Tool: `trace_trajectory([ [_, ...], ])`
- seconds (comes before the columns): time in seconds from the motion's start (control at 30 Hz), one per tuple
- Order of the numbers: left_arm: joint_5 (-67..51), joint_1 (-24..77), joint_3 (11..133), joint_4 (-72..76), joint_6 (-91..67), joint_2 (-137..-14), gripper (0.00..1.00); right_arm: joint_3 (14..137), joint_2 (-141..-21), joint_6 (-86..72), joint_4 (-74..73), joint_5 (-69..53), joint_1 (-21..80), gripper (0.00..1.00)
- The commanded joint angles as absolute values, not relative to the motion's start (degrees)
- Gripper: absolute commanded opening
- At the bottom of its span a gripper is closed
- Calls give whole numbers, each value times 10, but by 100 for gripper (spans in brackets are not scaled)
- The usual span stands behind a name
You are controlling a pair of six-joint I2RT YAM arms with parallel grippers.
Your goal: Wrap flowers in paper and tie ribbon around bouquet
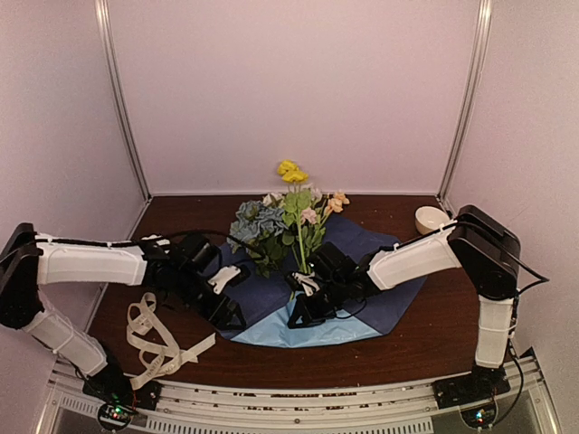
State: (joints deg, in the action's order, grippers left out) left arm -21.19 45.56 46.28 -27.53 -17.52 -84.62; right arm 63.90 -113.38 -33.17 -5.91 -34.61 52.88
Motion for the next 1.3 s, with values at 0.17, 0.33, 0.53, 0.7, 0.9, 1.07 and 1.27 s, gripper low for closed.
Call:
trace_trajectory([
  [0.17, -88, 246, 367, -227, -320, -769, 87, 639, -1136, -322, -91, -304, 533, 0],
  [0.33, -126, 241, 325, -179, -389, -769, 88, 643, -1137, -323, -90, -301, 534, 0],
  [0.53, -180, 250, 217, -60, -515, -744, 83, 646, -1138, -325, -86, -302, 538, 0],
  [0.7, -195, 294, 185, 37, -616, -759, 83, 648, -1136, -325, -85, -299, 539, 0],
  [0.9, -187, 308, 180, 90, -654, -767, 83, 650, -1135, -328, -82, -298, 539, 0],
  [1.07, -183, 311, 193, 108, -652, -770, 83, 650, -1137, -327, -81, -299, 540, 0],
  [1.27, -94, 320, 201, -114, -663, -633, 88, 649, -1127, -324, -93, -286, 540, 0],
])
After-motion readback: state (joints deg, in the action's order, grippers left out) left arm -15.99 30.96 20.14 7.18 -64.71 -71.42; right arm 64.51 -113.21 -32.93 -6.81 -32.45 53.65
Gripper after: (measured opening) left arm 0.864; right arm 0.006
